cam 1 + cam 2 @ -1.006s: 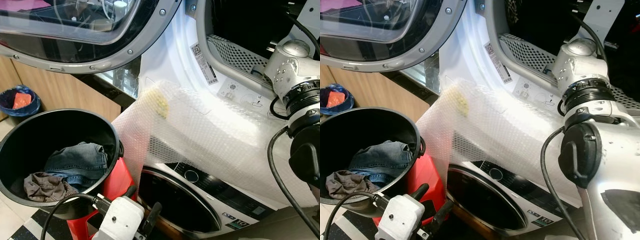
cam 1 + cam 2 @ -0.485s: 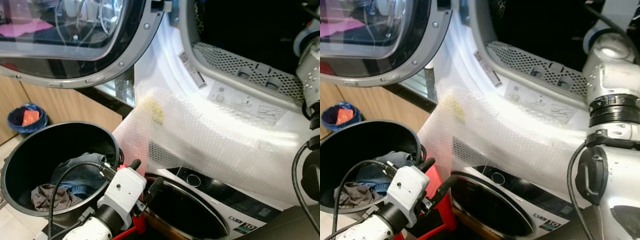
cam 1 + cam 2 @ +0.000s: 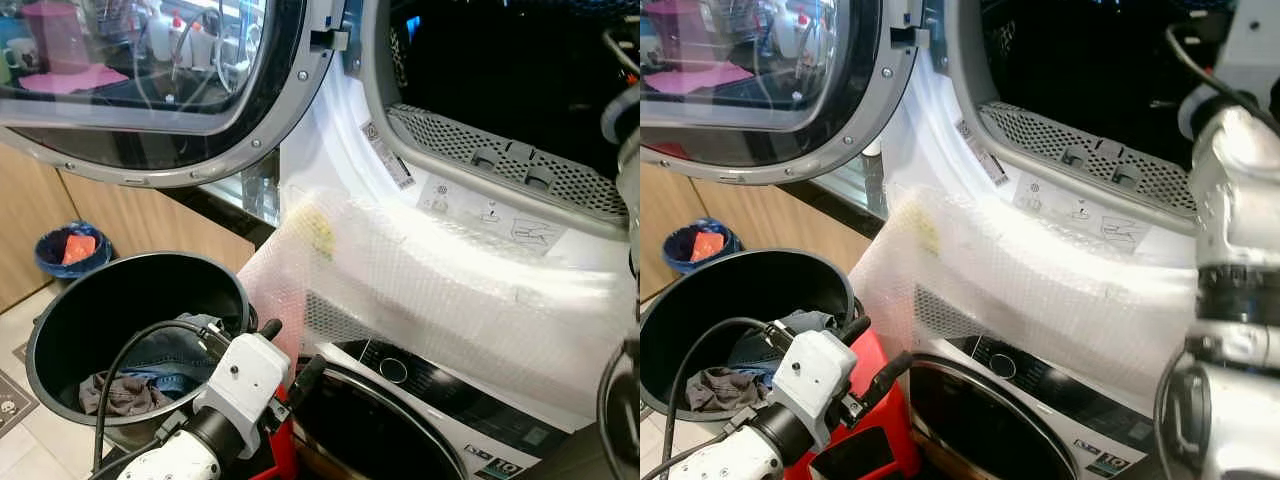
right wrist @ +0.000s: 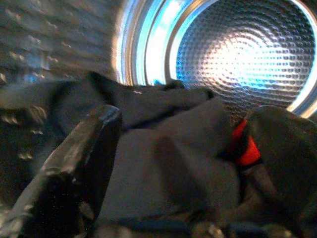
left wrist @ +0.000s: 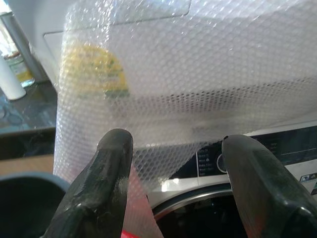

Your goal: Clothes washing

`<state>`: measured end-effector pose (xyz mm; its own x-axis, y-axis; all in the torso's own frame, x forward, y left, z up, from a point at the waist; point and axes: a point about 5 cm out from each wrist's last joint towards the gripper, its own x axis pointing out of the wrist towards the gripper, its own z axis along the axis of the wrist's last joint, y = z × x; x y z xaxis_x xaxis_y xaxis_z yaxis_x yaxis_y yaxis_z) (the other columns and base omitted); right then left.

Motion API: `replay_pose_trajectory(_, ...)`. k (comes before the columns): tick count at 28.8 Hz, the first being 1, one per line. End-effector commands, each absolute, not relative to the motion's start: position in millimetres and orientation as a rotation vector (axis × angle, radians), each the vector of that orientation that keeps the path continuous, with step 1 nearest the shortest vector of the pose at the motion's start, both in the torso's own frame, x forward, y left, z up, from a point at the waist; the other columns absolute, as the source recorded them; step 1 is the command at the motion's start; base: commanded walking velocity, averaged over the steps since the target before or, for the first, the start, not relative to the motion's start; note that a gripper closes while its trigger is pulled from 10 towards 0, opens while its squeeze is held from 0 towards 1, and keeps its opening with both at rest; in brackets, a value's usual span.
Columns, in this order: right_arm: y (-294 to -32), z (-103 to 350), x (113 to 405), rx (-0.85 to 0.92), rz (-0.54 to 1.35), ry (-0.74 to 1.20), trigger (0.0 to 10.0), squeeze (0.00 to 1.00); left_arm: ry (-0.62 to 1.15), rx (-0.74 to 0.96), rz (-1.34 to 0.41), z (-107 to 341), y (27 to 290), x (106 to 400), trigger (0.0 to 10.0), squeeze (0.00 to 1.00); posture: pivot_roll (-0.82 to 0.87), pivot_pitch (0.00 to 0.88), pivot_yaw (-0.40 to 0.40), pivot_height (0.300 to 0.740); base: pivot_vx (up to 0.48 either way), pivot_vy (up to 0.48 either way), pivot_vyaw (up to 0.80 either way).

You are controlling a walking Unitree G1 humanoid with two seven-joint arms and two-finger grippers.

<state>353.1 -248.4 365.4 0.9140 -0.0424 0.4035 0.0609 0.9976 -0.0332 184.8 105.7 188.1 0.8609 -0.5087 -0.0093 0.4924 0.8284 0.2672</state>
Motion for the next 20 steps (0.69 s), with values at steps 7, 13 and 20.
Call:
replay_pose_trajectory(7,-229.3,352.6,328.6,0.020,0.150,-0.511,10.0,0.00,-0.089,0.276,-0.563,190.9,104.2,192.5,10.0,0.00,0.12,0.000,-0.094,0.740,0.000,0.000,0.00)
replay_pose_trajectory(13,-218.8,337.2,313.2,0.062,0.277,-0.521,10.0,0.00,-0.096,0.285,-0.569,190.9,104.7,196.8,10.0,0.00,0.12,0.000,-0.083,0.740,0.000,0.000,0.00)
replay_pose_trajectory(20,-210.3,320.5,301.1,0.112,0.390,-0.520,10.0,0.00,-0.102,0.297,-0.572,190.5,106.5,201.5,10.0,0.00,0.12,0.000,-0.074,0.740,0.000,0.000,0.00)
